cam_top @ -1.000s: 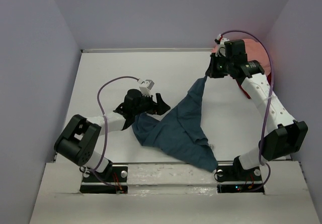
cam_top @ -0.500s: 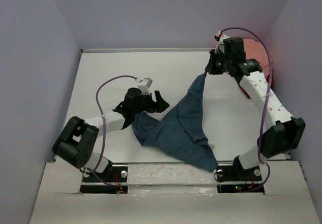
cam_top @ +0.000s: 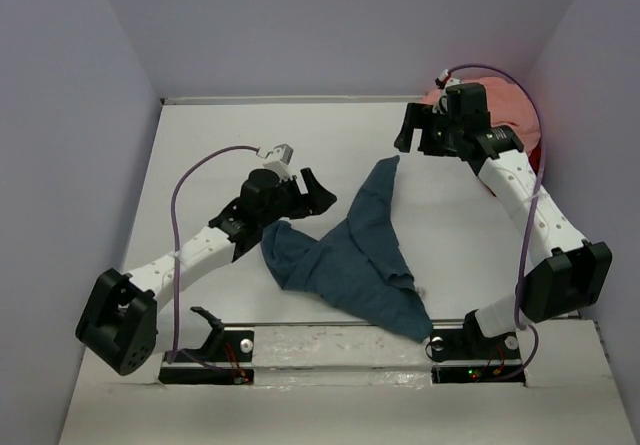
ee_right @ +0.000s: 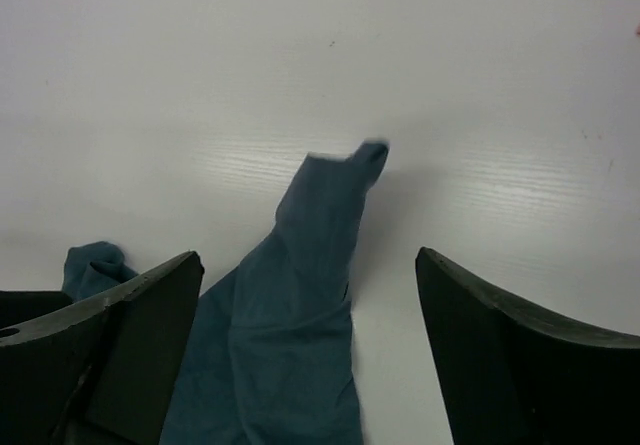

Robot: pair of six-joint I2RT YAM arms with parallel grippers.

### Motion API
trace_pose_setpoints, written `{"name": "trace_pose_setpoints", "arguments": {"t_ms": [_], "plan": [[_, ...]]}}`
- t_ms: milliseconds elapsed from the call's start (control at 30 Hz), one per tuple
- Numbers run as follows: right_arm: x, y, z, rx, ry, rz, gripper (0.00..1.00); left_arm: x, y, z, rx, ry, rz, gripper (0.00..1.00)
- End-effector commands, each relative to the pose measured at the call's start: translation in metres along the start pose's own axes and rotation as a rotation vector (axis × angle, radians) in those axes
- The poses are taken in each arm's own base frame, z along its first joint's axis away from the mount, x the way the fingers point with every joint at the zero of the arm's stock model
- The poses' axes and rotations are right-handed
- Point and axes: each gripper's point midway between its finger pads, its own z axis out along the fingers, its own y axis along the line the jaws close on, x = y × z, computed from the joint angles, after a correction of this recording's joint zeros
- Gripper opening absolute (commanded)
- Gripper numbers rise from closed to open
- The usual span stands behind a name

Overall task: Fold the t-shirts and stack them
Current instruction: Move the tshirt to the center of the board

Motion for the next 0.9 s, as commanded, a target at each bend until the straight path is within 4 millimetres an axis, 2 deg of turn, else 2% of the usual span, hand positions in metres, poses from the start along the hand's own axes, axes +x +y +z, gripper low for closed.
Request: {"name": "trace_pose_setpoints", "arguments": {"t_ms": [0, 67, 100, 133, 167, 200, 300, 333, 433, 567, 733, 867], "plan": [[-0.002, 0.026, -0.014, -0.108, 0.029, 0.099, 0.98, -0.023, -0.011, -0.021, -0.071, -0.033, -0.073, 0.89], [0.011, 0.027, -0.021, -0.087, 0.093, 0.121, 0.99, -0.03, -0.018, -0.025, -0.067, -0.035, -0.073, 0.89], [0.009, 0.029, -0.026, -0.092, 0.096, 0.126, 1.0, -0.042, -0.026, -0.026, -0.065, -0.051, -0.069, 0.89], [0.011, 0.029, -0.029, -0.093, 0.109, 0.13, 1.0, -0.043, -0.027, -0.027, -0.072, -0.041, -0.065, 0.89], [0.02, 0.033, -0.032, -0.114, 0.152, 0.139, 0.99, -0.039, -0.025, -0.028, -0.093, -0.013, -0.058, 0.89], [0.03, 0.039, -0.031, -0.136, 0.193, 0.152, 0.99, -0.046, -0.03, -0.026, -0.095, -0.008, -0.055, 0.89], [0.064, 0.055, -0.026, -0.193, 0.322, 0.17, 0.95, -0.034, -0.021, -0.02, -0.146, 0.072, -0.045, 0.89], [0.084, 0.065, -0.023, -0.201, 0.375, 0.154, 0.95, -0.026, -0.017, -0.019, -0.16, 0.109, -0.042, 0.89], [0.116, 0.065, -0.009, -0.164, 0.44, 0.142, 0.95, -0.009, -0.002, -0.014, -0.207, 0.189, -0.023, 0.89], [0.127, 0.059, 0.003, -0.144, 0.443, 0.159, 0.95, 0.01, 0.017, -0.009, -0.266, 0.271, -0.005, 0.89], [0.133, 0.05, 0.012, -0.107, 0.446, 0.132, 0.96, 0.035, 0.037, -0.003, -0.29, 0.356, -0.033, 0.89], [0.149, 0.047, 0.021, -0.103, 0.497, 0.137, 0.96, 0.054, 0.045, -0.001, -0.28, 0.414, -0.052, 0.81]]}}
